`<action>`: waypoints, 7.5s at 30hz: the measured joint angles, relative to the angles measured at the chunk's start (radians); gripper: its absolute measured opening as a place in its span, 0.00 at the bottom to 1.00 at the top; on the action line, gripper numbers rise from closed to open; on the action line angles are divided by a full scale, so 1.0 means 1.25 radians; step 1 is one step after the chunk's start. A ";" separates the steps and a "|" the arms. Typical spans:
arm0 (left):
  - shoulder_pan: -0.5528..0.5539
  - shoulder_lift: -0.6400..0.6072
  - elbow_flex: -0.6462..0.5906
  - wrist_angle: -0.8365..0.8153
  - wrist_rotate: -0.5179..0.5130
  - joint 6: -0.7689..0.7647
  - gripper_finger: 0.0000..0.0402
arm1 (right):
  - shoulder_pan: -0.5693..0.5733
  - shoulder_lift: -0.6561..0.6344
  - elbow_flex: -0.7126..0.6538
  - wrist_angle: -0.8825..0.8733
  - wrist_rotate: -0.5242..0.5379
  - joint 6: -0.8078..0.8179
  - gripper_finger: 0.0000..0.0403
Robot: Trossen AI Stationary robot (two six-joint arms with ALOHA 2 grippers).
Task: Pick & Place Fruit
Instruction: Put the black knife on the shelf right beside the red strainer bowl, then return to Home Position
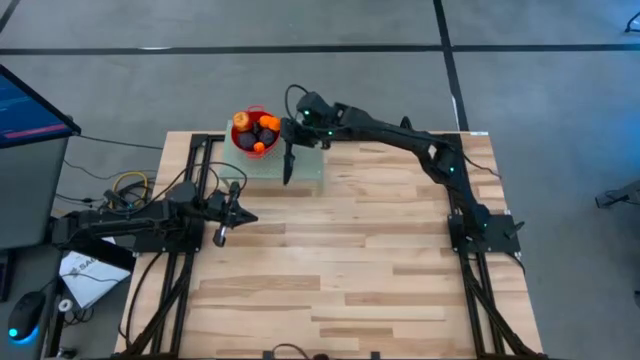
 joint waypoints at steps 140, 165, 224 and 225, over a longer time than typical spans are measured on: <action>0.000 0.015 0.000 0.061 -0.003 0.000 0.02 | 0.476 -1.784 -1.694 0.491 0.181 -0.853 0.06; -0.183 -0.216 0.000 -0.062 -0.304 -0.040 0.02 | 0.476 -1.784 -1.695 0.490 0.181 -0.853 0.05; -0.182 -0.288 0.000 -0.235 -0.314 -0.021 0.02 | 0.476 -1.784 -1.696 0.491 0.181 -0.852 0.06; -0.182 -0.288 0.000 -0.235 -0.314 -0.021 0.02 | 0.476 -1.784 -1.696 0.491 0.181 -0.852 0.06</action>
